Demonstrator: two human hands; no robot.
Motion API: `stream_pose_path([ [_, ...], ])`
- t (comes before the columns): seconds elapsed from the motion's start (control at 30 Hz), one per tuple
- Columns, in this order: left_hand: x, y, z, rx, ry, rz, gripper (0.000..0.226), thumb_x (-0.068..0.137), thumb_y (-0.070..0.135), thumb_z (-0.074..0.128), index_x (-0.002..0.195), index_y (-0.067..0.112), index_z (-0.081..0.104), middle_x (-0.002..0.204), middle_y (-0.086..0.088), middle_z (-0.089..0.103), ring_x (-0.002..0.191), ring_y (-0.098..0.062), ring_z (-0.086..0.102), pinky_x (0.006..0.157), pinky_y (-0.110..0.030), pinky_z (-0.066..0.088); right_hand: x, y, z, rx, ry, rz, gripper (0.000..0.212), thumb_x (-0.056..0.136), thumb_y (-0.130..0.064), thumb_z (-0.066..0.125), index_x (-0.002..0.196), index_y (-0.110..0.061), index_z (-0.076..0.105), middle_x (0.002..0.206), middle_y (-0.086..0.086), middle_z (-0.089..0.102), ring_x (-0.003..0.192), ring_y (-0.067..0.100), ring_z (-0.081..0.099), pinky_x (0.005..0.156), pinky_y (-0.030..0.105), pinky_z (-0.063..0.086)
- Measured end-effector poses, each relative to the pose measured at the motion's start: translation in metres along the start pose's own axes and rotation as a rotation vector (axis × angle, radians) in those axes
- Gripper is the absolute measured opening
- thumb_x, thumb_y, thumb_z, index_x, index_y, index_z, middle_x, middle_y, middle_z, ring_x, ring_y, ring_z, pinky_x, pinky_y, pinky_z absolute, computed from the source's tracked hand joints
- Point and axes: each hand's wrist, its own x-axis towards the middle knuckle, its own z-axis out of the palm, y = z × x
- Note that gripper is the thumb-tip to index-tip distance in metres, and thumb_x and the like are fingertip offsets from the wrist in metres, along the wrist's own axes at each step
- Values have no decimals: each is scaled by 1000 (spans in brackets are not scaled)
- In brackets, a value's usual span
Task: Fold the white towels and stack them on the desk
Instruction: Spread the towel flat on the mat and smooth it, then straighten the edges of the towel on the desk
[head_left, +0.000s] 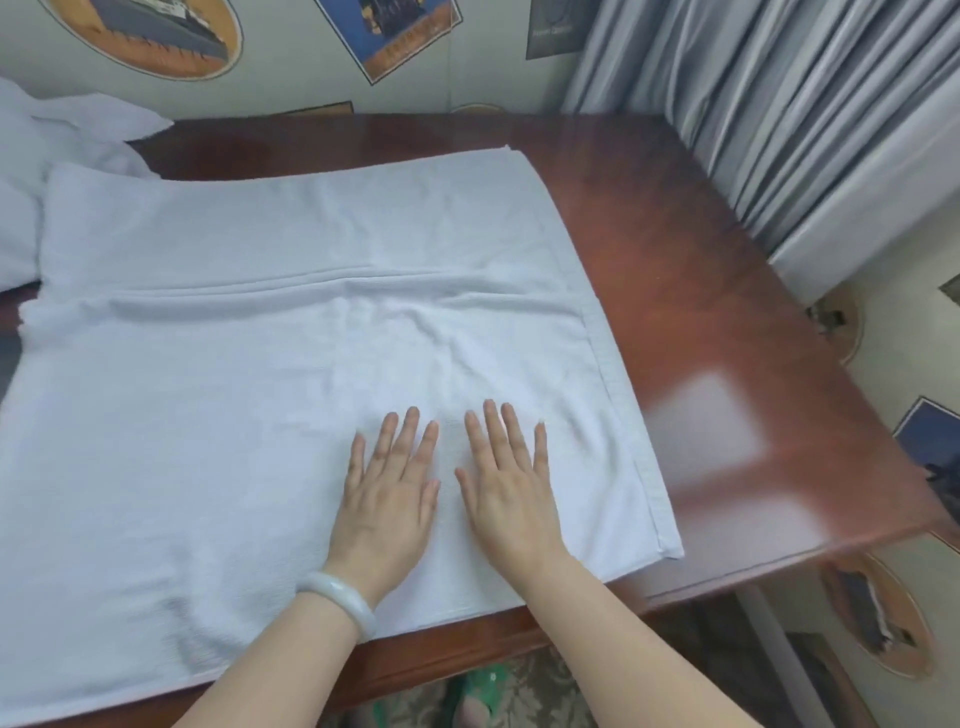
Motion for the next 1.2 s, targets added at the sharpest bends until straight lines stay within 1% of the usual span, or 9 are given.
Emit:
stream_pose_path([
  [0.23,1,1,15,46,-78,-36,58,100,40,23,155,23,26,163,1,18,151,-19,14,119,-54,14,-44,137,-11,-53,-62,240,64,100,-47,18,157,-17,15,164,3,13,151,20,11,122,44,5],
  [0.4,5,1,10,17,-159,-61,59,99,40,23,155,22,28,163,1,16,151,-19,14,119,-53,11,-45,141,-22,13,-126,318,69,98,-55,6,158,-21,3,165,2,2,152,17,-1,123,42,-3],
  [0.53,-3,5,-10,-174,-133,-81,56,100,37,30,154,23,26,163,3,8,151,-17,7,122,-36,1,-45,95,-44,132,-34,400,58,101,-33,46,153,-14,29,162,7,21,149,26,16,119,48,15],
  [0.6,-23,12,-31,-467,-71,-264,48,102,25,45,148,22,37,155,8,27,146,-14,23,117,-25,17,-58,56,-59,432,-37,455,35,99,-19,53,134,-14,54,143,5,49,133,24,43,110,39,35],
  [0.67,-51,17,-54,-852,-35,-669,25,98,15,56,123,18,58,127,4,54,118,-15,53,97,-23,38,-71,18,-75,994,-274,732,18,98,-6,51,108,-8,67,115,10,69,106,24,64,91,36,52],
  [0.73,-79,11,-67,-1209,5,-1123,7,96,7,56,98,9,62,100,-9,62,89,-21,60,81,-32,47,-79,-10,-80,1515,-545,1043,19,96,4,50,101,8,67,101,27,71,93,36,71,77,42,58],
  [0.83,-115,-13,-74,-1539,83,-1525,8,97,1,52,91,-3,56,86,-19,57,79,-29,57,73,-35,48,-81,-33,-69,1876,-821,1346,26,93,5,49,109,24,57,107,42,62,97,49,66,68,54,60],
  [1.07,-130,-32,-89,-1909,310,-1773,10,96,-4,49,101,-12,47,116,-29,44,96,-40,55,92,-53,49,-70,-88,-56,1926,-990,1470,32,99,-5,46,112,25,46,119,46,50,101,54,54,59,71,43],
  [1.2,-131,-40,-80,-2094,342,-1761,28,94,0,55,118,-15,53,113,-27,58,98,-36,62,62,-34,59,-72,-105,-45,1999,-828,1523,40,100,-11,50,124,21,44,117,41,54,95,48,58,56,65,49],
])
